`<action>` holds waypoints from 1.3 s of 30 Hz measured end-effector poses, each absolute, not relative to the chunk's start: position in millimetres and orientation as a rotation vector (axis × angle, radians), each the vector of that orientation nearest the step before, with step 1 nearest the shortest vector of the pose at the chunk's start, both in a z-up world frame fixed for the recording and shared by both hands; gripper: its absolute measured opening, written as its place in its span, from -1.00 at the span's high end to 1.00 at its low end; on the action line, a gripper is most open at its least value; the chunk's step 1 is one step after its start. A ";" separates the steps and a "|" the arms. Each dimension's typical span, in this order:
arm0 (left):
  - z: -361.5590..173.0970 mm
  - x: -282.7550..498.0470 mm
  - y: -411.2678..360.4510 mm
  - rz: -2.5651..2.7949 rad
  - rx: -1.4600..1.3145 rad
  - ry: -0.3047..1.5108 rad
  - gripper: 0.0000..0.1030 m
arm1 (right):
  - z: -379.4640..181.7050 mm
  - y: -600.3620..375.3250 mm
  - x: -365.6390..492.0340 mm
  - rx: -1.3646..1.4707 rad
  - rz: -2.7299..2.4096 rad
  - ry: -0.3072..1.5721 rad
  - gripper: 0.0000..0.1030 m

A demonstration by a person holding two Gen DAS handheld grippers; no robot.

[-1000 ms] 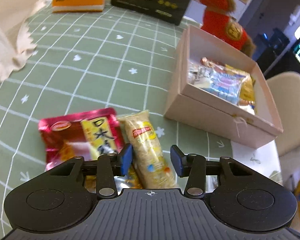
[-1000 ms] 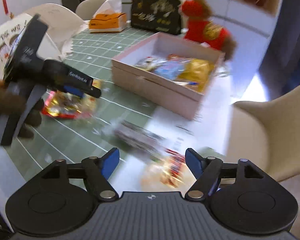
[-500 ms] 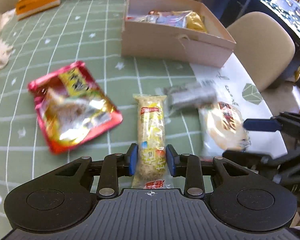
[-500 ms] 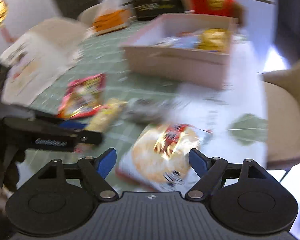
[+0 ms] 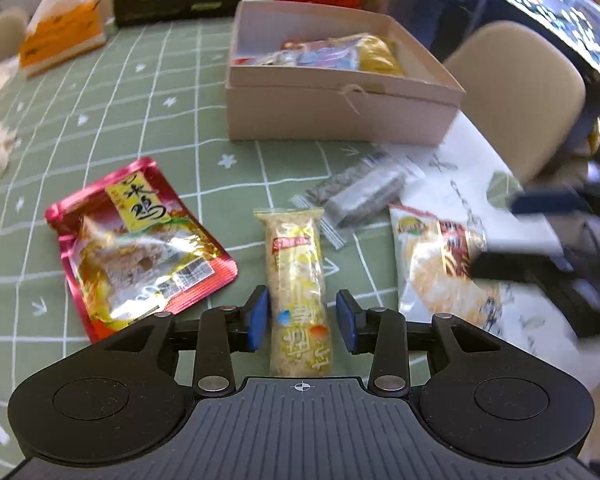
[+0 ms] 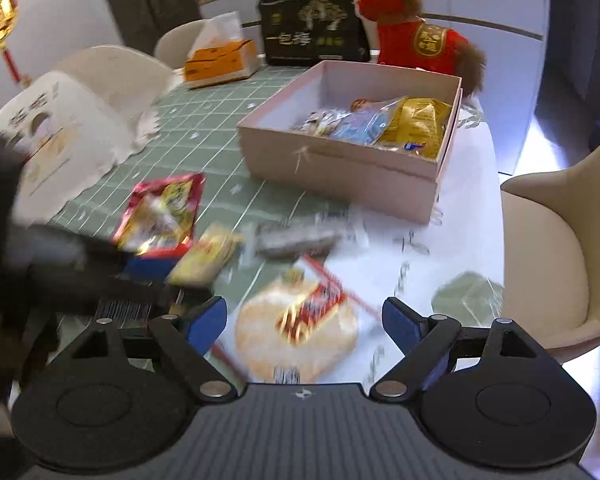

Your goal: Organize snacks

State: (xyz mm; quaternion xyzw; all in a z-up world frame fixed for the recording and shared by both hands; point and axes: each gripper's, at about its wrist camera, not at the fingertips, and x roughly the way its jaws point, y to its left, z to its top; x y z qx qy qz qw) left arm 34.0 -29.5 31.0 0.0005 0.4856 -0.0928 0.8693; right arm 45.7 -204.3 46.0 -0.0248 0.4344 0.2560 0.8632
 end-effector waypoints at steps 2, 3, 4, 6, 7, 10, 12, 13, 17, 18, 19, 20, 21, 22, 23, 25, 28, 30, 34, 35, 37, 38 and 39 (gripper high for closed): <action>31.7 31.0 -26.2 -0.190 0.005 1.023 0.32 | 36.2 -189.5 57.7 -0.068 0.517 0.916 -0.66; 32.0 30.3 -21.5 -0.186 -0.011 1.032 0.32 | 29.6 -183.6 63.6 -0.067 0.505 0.937 -0.66; 32.6 29.8 -15.5 -0.185 -0.038 1.045 0.32 | 23.2 -179.3 68.4 -0.063 0.494 0.969 -0.66; 33.0 29.5 -3.6 -0.175 -0.088 1.067 0.32 | 16.6 -176.7 66.8 -0.065 0.482 1.005 -0.66; 33.1 28.7 3.0 -0.170 -0.115 1.074 0.32 | 15.4 -176.6 61.9 -0.084 0.477 1.007 -0.66; 31.9 25.8 13.5 -0.176 -0.177 1.072 0.32 | 12.2 -177.7 44.1 -0.188 0.442 1.012 -0.66; 31.8 24.8 14.0 -0.175 -0.187 1.067 0.32 | 13.2 -180.0 34.8 -0.262 0.406 1.001 -0.67; 31.7 24.0 13.4 -0.174 -0.188 1.063 0.32 | 15.4 -181.4 34.0 -0.275 0.397 1.004 -0.67; 30.0 19.7 16.2 -0.176 -0.210 1.037 0.32 | 36.9 -187.8 45.0 -0.145 0.424 0.990 -0.67; 29.6 18.8 17.7 -0.177 -0.221 1.032 0.32 | 39.6 -186.7 53.5 -0.087 0.419 0.997 -0.67; 29.3 17.4 19.4 -0.178 -0.233 1.030 0.32 | 39.0 -184.4 63.8 -0.031 0.402 1.014 -0.67; 29.4 16.1 20.9 -0.179 -0.237 1.030 0.32 | 36.1 -180.9 75.1 0.024 0.381 1.041 -0.67; 29.4 14.4 21.8 -0.180 -0.238 1.030 0.32 | 31.1 -176.7 87.9 0.095 0.365 1.074 -0.67; 29.3 12.1 22.4 -0.181 -0.235 1.030 0.32 | 26.6 -170.4 96.2 0.148 0.364 1.091 -0.67; 29.4 10.2 22.2 -0.182 -0.230 1.029 0.32 | 22.0 -164.6 104.4 0.193 0.366 1.104 -0.67; 29.5 5.8 21.6 -0.188 -0.216 1.027 0.32 | 18.7 -147.0 114.6 0.198 0.351 1.077 -0.75; 29.0 1.1 21.8 -0.192 -0.212 1.018 0.32 | 15.1 -118.7 120.9 0.106 0.366 1.042 -0.78; 28.6 -0.6 22.4 -0.189 -0.220 1.014 0.33 | 12.1 -105.4 118.3 0.007 0.372 1.009 -0.81; 28.8 -1.3 20.2 -0.180 -0.215 1.008 0.32 | 8.2 -101.9 107.1 -0.103 0.381 0.961 -0.79; 28.7 -1.9 19.5 -0.176 -0.212 1.005 0.32 | 9.3 -105.4 109.1 -0.073 0.367 0.970 -0.79; 28.6 -3.4 18.5 -0.169 -0.209 0.997 0.32 | 13.3 -116.1 115.8 0.058 0.331 0.995 -0.79; 28.5 -4.2 18.1 -0.167 -0.208 0.994 0.32 | 14.2 -120.8 118.9 0.128 0.307 1.006 -0.81; 28.5 -4.6 18.6 -0.167 -0.208 0.993 0.32 | 14.2 -123.9 120.6 0.179 0.280 1.009 -0.81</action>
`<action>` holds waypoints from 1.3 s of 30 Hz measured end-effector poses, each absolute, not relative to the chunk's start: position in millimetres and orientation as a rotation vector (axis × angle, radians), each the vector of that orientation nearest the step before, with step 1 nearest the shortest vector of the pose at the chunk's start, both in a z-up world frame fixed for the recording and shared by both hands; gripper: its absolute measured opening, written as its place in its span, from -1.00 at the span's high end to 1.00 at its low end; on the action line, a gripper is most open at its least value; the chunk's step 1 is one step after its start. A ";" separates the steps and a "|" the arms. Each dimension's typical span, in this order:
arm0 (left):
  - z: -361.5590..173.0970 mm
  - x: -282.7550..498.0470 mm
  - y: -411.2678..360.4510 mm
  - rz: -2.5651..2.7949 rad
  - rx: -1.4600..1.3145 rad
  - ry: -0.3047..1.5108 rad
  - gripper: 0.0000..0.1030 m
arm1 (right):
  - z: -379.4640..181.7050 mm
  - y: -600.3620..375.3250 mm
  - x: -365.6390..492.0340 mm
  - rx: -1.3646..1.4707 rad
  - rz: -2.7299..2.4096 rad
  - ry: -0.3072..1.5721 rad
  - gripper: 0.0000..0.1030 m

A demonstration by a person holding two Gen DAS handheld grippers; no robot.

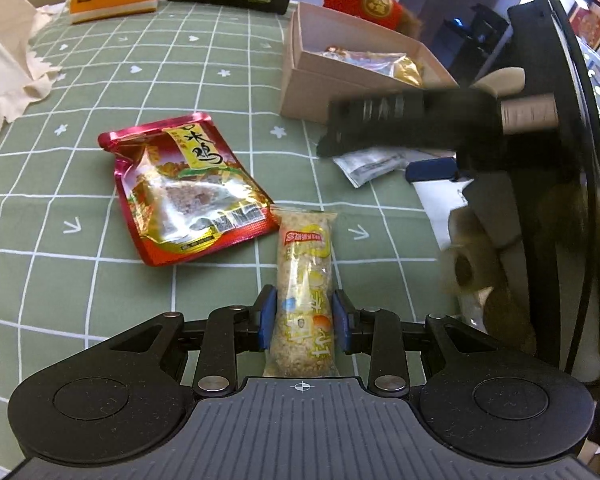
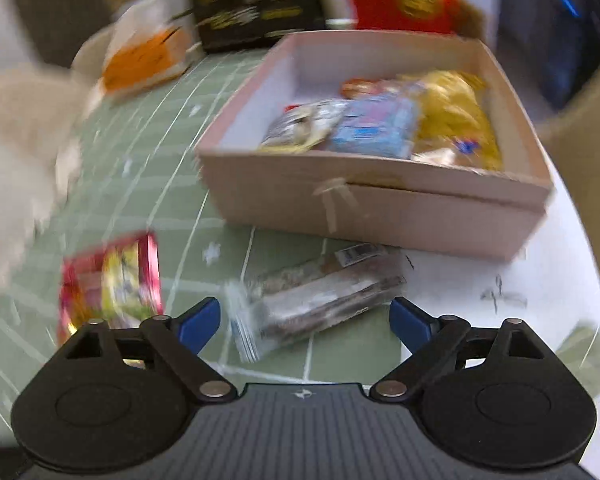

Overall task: Organize snacks
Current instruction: 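Close right tool on the dark clear packet while left tool holds the rice stick, then carry rice stick with left tool and dark packet with right tool into pink box, release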

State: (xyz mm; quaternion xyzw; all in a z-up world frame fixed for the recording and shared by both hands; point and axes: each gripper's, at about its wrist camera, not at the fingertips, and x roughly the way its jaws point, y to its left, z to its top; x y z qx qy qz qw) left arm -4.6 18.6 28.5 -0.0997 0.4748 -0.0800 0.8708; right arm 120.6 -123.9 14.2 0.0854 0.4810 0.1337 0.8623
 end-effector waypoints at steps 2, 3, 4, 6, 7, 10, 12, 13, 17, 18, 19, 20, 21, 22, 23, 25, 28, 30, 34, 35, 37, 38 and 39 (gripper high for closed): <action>28.5 -4.9 19.6 -0.172 -0.215 0.996 0.32 | 13.1 -121.9 123.8 0.217 0.224 1.006 -0.82; 28.7 -5.2 20.2 -0.176 -0.216 0.999 0.32 | 12.8 -117.8 125.0 0.203 0.181 1.005 -0.82; 28.9 -5.8 20.6 -0.182 -0.214 1.002 0.32 | 11.6 -112.6 125.8 0.169 0.124 1.002 -0.82; 29.1 -7.5 20.8 -0.190 -0.210 1.007 0.32 | 7.6 -105.4 126.1 0.099 0.000 0.996 -0.88; 28.7 -7.6 21.7 -0.194 -0.210 1.010 0.32 | 5.2 -104.8 124.9 0.099 -0.028 0.989 -0.92; 27.9 -9.9 24.0 -0.200 -0.223 1.005 0.32 | 4.1 -106.8 120.9 0.086 -0.020 0.975 -0.94; 28.9 -10.6 24.1 -0.196 -0.231 1.004 0.32 | 4.8 -111.4 118.0 0.062 0.017 0.986 -0.94; 29.0 -11.0 23.8 -0.194 -0.234 1.005 0.32 | 5.0 -115.4 116.0 0.050 0.036 0.995 -0.94; 28.5 -9.9 23.9 -0.192 -0.238 1.006 0.32 | 8.6 -143.8 95.6 0.006 0.078 1.002 -0.92; 28.4 -9.8 24.0 -0.191 -0.239 1.006 0.32 | 7.8 -153.7 92.2 0.014 0.085 0.999 -0.95; 28.4 -9.7 24.0 -0.190 -0.240 1.005 0.32 | 7.3 -162.2 89.8 0.019 0.098 0.995 -0.98; 28.3 -9.6 23.8 -0.189 -0.240 1.005 0.32 | 7.6 -167.9 88.3 0.017 0.116 0.993 -1.00; 28.3 -9.4 23.5 -0.187 -0.239 1.004 0.32 | 7.7 -170.5 87.7 0.019 0.131 0.990 -1.00; 28.2 -9.3 23.5 -0.187 -0.238 1.004 0.32 | 8.1 -171.7 88.1 0.019 0.134 0.996 -1.00; 28.1 -9.3 23.7 -0.186 -0.237 1.004 0.32 | 7.8 -169.7 89.9 0.007 0.126 1.011 -1.00; 27.8 -9.0 23.5 -0.185 -0.241 1.005 0.32 | 7.2 -162.7 91.9 -0.037 0.107 1.034 -1.00; 28.9 -11.4 22.4 -0.189 -0.238 1.007 0.32 | 8.4 -159.2 97.8 -0.048 0.128 1.047 -1.00; 28.5 -13.3 22.6 -0.190 -0.243 1.004 0.33 | 7.8 -155.1 103.6 -0.066 0.166 1.028 -1.00; 28.1 -15.7 20.8 -0.194 -0.238 1.004 0.33 | 12.6 -144.7 101.8 -0.088 0.210 0.985 -0.65; 28.2 -16.5 20.0 -0.195 -0.238 1.007 0.33 | 16.4 -141.3 98.8 -0.101 0.233 0.984 -0.30; 28.0 -16.5 19.8 -0.195 -0.244 1.012 0.32 | 23.1 -138.7 92.0 -0.121 0.269 1.001 0.29; 28.6 -16.3 20.2 -0.192 -0.248 1.013 0.32 | 25.6 -139.9 89.9 -0.107 0.282 1.018 0.30; 28.6 -15.6 20.2 -0.188 -0.251 1.016 0.32 | 29.0 -144.4 86.7 -0.081 0.295 1.026 0.31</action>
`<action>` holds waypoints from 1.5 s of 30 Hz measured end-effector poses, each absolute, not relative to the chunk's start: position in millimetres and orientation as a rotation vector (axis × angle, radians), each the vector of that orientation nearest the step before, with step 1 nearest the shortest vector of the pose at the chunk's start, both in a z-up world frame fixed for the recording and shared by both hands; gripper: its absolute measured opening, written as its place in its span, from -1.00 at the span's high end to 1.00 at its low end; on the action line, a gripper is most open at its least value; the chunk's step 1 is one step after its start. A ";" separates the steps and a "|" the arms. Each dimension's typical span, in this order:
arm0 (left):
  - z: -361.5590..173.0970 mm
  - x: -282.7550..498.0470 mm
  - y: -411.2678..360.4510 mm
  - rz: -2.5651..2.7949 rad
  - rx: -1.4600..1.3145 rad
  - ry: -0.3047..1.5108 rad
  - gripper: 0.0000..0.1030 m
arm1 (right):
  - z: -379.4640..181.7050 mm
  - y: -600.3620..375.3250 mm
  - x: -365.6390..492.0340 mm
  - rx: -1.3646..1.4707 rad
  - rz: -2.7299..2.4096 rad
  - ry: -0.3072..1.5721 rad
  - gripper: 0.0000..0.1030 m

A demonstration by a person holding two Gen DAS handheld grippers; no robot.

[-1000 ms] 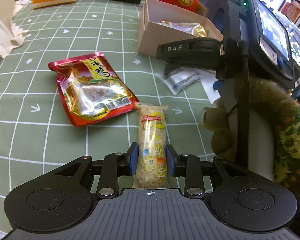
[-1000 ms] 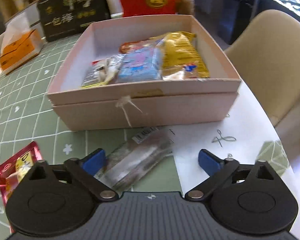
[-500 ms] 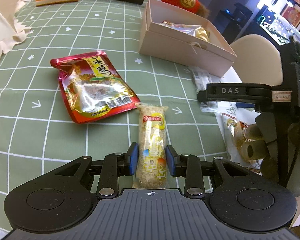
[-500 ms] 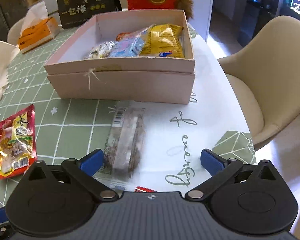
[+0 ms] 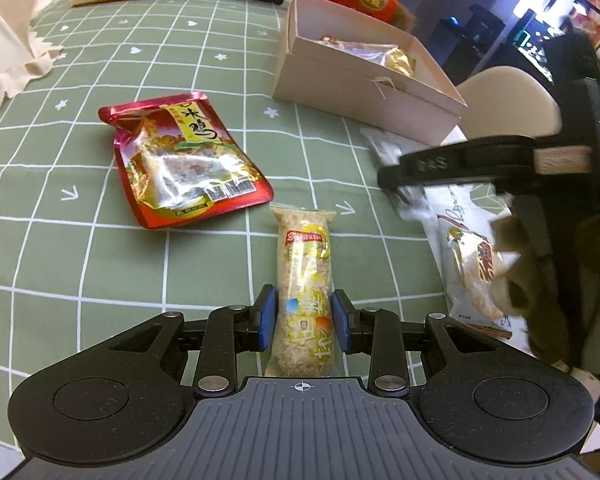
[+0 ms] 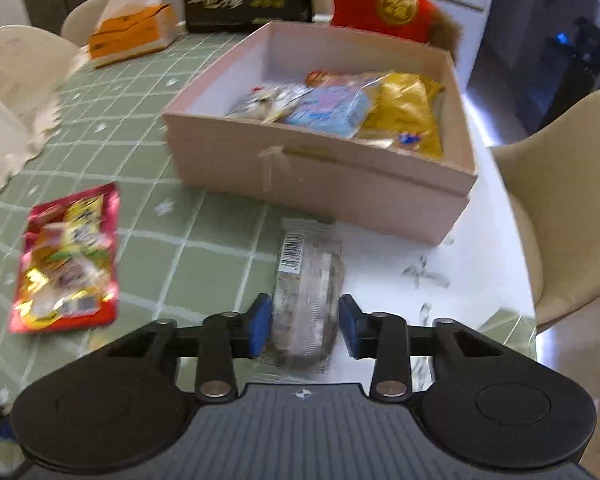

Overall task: Organize snacks
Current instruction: 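Carry rice stick with left tool and dark packet with right tool into pink box, release, then reach left tool to the red chicken pouch while right tool approaches the rice cracker packet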

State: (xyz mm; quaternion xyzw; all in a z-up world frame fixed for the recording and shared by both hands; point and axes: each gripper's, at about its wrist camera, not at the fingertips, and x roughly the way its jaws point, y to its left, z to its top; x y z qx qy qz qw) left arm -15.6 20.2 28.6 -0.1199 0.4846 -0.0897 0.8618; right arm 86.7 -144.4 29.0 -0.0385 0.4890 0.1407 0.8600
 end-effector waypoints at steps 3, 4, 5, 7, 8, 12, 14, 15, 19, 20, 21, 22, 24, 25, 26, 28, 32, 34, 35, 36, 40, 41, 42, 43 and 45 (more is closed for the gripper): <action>29.5 -14.1 18.7 -0.180 -0.245 1.026 0.33 | 42.4 -154.0 80.0 -0.050 0.317 1.015 0.31; 29.8 -13.8 18.3 -0.177 -0.246 1.029 0.34 | 49.8 -158.5 77.8 -0.040 0.325 1.007 0.32; 30.0 -13.3 18.2 -0.170 -0.255 1.033 0.35 | 57.5 -163.7 74.3 -0.029 0.335 1.000 0.32; 32.8 -11.2 16.0 -0.158 -0.275 1.035 0.36 | 78.5 -175.5 65.3 -0.012 0.358 0.969 0.32; 37.4 -10.5 14.2 -0.169 -0.275 1.019 0.36 | 88.9 -181.8 62.3 -0.012 0.361 0.947 0.32; 89.8 12.1 2.2 -0.235 -0.250 0.848 0.41 | 137.8 -207.4 59.8 0.004 0.367 0.843 0.32; 125.4 33.5 -2.1 -0.257 -0.232 0.749 0.41 | 157.7 -216.0 67.2 0.020 0.375 0.807 0.32; 142.3 44.2 -2.4 -0.266 -0.231 0.710 0.41 | 167.6 -219.3 73.2 0.031 0.374 0.796 0.32; 208.4 82.3 -4.7 -0.278 -0.183 0.577 0.41 | 214.5 -231.1 93.2 0.062 0.402 0.711 0.32; 222.0 89.8 -6.8 -0.277 -0.159 0.546 0.40 | 225.0 -233.3 99.0 0.066 0.412 0.692 0.31; 235.0 98.6 -9.2 -0.279 -0.134 0.520 0.40 | 235.1 -234.9 107.3 0.074 0.419 0.676 0.31; 243.3 107.1 -12.6 -0.283 -0.118 0.509 0.40 | 242.6 -236.1 117.2 0.086 0.423 0.669 0.31; 246.7 129.0 -21.2 -0.296 -0.124 0.527 0.40 | 247.8 -234.7 141.1 0.114 0.424 0.680 0.31; 241.6 145.8 -21.5 -0.311 -0.152 0.548 0.40 | 246.4 -232.3 154.6 0.126 0.416 0.692 0.31; 233.8 160.9 -21.5 -0.326 -0.181 0.564 0.40 | 242.7 -229.6 167.8 0.137 0.404 0.710 0.31; 209.6 192.3 -21.1 -0.354 -0.229 0.612 0.38 | 229.5 -223.0 200.2 0.170 0.378 0.764 0.28; 175.2 221.2 -13.9 -0.264 -0.280 0.702 0.39 | 202.9 -220.3 235.3 0.222 0.344 0.871 0.17; 173.9 218.4 -4.5 -0.283 -0.312 0.710 0.39 | 199.3 -227.5 223.5 0.217 0.347 0.864 -0.08; 174.7 214.3 -0.1 -0.298 -0.308 0.713 0.39 | 197.9 -231.3 213.6 0.205 0.350 0.851 -0.30; 175.1 207.8 2.7 -0.299 -0.287 0.717 0.39 | 195.6 -233.8 203.2 0.186 0.340 0.844 -0.39; 158.0 179.9 18.6 -0.181 -0.172 0.794 0.39 | 170.9 -242.5 164.5 0.091 0.287 0.888 -0.39; 150.3 174.1 27.6 -0.139 -0.166 0.817 0.39 | 162.9 -244.6 155.4 0.075 0.279 0.905 -0.39; 139.7 162.4 40.4 -0.090 -0.178 0.836 0.39 | 153.1 -246.5 145.3 0.055 0.268 0.926 -0.39; 129.9 151.6 54.4 -0.044 -0.206 0.848 0.39 | 142.8 -248.4 134.4 0.035 0.255 0.949 -0.39; 112.5 133.9 81.3 0.046 -0.273 0.870 0.39 | 123.0 -251.7 113.6 0.008 0.238 0.989 -0.39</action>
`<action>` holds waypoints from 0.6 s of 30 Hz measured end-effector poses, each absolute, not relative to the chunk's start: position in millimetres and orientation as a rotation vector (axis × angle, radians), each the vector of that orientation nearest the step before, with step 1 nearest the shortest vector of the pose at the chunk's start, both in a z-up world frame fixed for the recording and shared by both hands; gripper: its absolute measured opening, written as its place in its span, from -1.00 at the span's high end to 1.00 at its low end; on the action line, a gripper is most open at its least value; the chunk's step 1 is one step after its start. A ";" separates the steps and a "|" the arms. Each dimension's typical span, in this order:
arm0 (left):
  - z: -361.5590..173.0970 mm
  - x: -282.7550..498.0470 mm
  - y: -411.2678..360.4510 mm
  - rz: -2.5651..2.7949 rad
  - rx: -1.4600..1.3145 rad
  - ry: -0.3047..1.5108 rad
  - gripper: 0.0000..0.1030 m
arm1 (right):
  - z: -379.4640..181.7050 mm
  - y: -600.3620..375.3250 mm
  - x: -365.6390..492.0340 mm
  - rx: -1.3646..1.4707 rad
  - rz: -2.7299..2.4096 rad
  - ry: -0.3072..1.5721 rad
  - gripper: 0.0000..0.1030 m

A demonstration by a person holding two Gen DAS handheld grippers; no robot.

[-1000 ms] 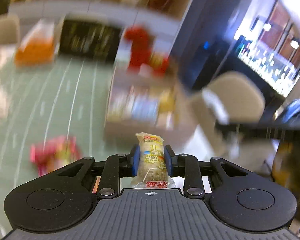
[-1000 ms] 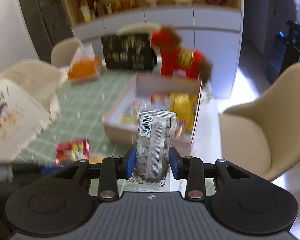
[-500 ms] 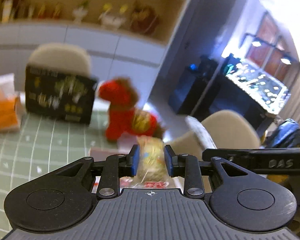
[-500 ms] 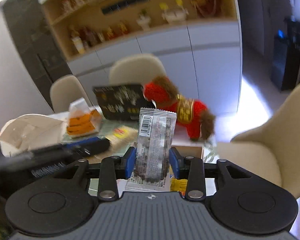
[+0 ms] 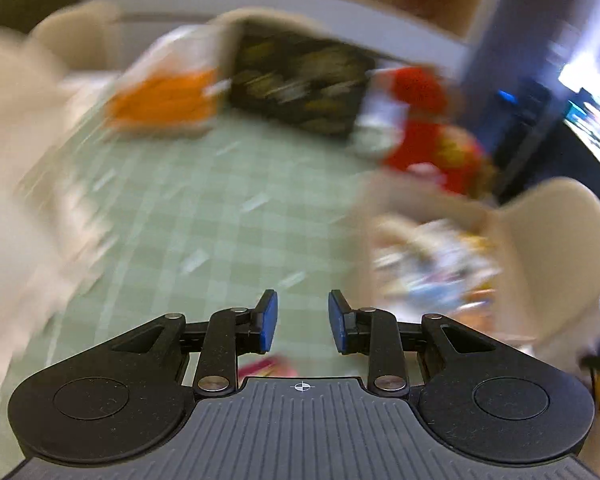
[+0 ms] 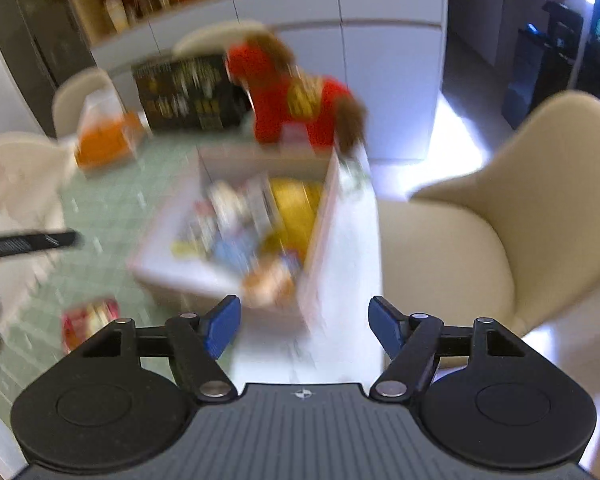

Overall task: Organize snacks
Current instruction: 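Reach left tool to the red chicken pouch while right tool approaches the rice cracker packet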

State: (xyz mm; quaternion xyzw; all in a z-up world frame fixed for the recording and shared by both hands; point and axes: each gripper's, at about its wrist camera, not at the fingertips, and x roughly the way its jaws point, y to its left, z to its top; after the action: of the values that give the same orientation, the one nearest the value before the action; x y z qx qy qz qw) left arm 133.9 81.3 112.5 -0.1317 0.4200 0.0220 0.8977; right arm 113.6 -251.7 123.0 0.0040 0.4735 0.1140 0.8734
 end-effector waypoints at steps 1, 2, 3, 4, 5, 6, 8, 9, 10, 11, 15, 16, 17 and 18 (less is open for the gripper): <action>99.1 123.9 97.4 0.091 -0.316 0.884 0.39 | 112.7 -253.0 102.9 -0.002 0.238 1.010 -0.39; 85.5 116.6 112.5 0.124 -0.361 0.895 0.39 | 103.9 -253.7 93.7 -0.009 0.241 1.026 -0.39; 75.1 110.1 121.9 0.153 -0.392 0.906 0.39 | 94.4 -253.7 84.9 -0.011 0.237 1.047 -0.39; 64.6 103.6 129.3 0.191 -0.425 0.923 0.39 | 85.1 -253.8 76.4 -0.005 0.228 1.074 -0.39; 57.7 98.8 133.3 0.205 -0.446 0.936 0.39 | 77.7 -254.4 68.9 0.012 0.224 1.101 -0.39; 51.1 96.3 132.2 0.191 -0.452 0.948 0.39 | 71.1 -255.2 60.3 0.036 0.227 1.126 -0.39; 47.7 88.2 126.6 0.151 -0.416 0.963 0.37 | 62.1 -255.5 45.6 0.076 0.229 1.148 -0.39; 45.9 88.5 119.6 0.140 -0.376 0.960 0.36 | 58.7 -254.4 39.7 0.082 0.227 1.153 -0.39; 45.7 88.0 110.9 0.122 -0.332 0.950 0.35 | 56.1 -253.0 34.6 0.080 0.222 1.154 -0.39; 45.8 87.4 101.8 0.098 -0.294 0.944 0.35 | 54.1 -252.3 30.1 0.080 0.216 1.153 -0.39; 41.6 85.4 57.8 -0.069 -0.167 0.949 0.32 | 42.1 -249.7 19.0 0.110 0.230 1.186 -0.39; 41.0 80.8 45.1 -0.120 -0.126 0.947 0.32 | 39.1 -246.9 17.5 0.106 0.235 1.189 -0.39; 40.1 73.5 35.7 -0.161 -0.096 0.943 0.32 | 38.1 -244.3 16.7 0.096 0.242 1.186 -0.39; 39.9 67.5 27.0 -0.198 -0.074 0.942 0.32 | 36.6 -241.2 14.9 0.080 0.252 1.179 -0.39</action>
State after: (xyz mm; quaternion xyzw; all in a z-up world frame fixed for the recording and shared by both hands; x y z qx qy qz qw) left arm 67.5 27.0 39.9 -0.0357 0.4530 -0.0951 0.8857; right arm 14.9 -241.2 36.6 0.0376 0.5543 0.1187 0.8229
